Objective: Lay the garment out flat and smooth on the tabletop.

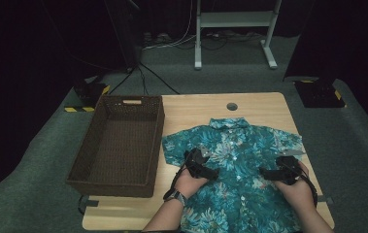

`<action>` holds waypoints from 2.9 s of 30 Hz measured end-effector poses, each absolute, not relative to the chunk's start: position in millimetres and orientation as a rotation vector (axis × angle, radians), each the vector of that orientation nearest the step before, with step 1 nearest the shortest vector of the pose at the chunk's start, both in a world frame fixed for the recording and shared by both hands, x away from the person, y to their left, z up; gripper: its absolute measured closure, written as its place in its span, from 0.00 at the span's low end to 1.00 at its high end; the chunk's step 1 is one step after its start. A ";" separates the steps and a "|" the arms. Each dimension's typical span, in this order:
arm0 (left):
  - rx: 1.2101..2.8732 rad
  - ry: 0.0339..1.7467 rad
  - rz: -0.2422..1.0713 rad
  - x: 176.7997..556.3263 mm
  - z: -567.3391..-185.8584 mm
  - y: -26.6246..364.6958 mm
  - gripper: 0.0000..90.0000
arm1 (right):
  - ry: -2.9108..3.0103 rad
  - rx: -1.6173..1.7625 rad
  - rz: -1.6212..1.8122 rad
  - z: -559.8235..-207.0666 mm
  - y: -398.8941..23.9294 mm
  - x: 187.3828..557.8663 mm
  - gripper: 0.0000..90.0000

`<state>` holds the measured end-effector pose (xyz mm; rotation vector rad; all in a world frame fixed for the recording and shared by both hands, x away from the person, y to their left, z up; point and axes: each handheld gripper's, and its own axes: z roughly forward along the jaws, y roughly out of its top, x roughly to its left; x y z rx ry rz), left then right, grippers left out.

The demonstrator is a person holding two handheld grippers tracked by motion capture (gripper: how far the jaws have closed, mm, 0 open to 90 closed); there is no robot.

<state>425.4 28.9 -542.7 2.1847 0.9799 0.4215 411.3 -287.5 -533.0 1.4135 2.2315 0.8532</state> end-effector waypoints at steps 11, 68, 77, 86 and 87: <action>2.193 0.953 0.412 405.8 -543.2 23.7 0.00 | 2.196 1.399 0.852 -536.8 -288.7 385.5 0.07; 1.991 1.555 0.655 428.4 -531.5 98.6 0.21 | 2.283 1.253 0.931 -539.3 -272.1 354.1 0.10; 1.921 1.558 0.594 426.6 -529.5 106.4 0.65 | 2.289 1.245 0.936 -539.5 -272.2 354.2 0.10; 1.934 1.541 0.636 422.3 -530.5 95.2 0.98 | 2.289 1.240 0.943 -539.8 -272.5 354.0 0.10; 1.950 1.525 0.643 422.3 -530.3 94.0 0.99 | 2.289 1.239 0.944 -539.9 -272.6 354.0 0.10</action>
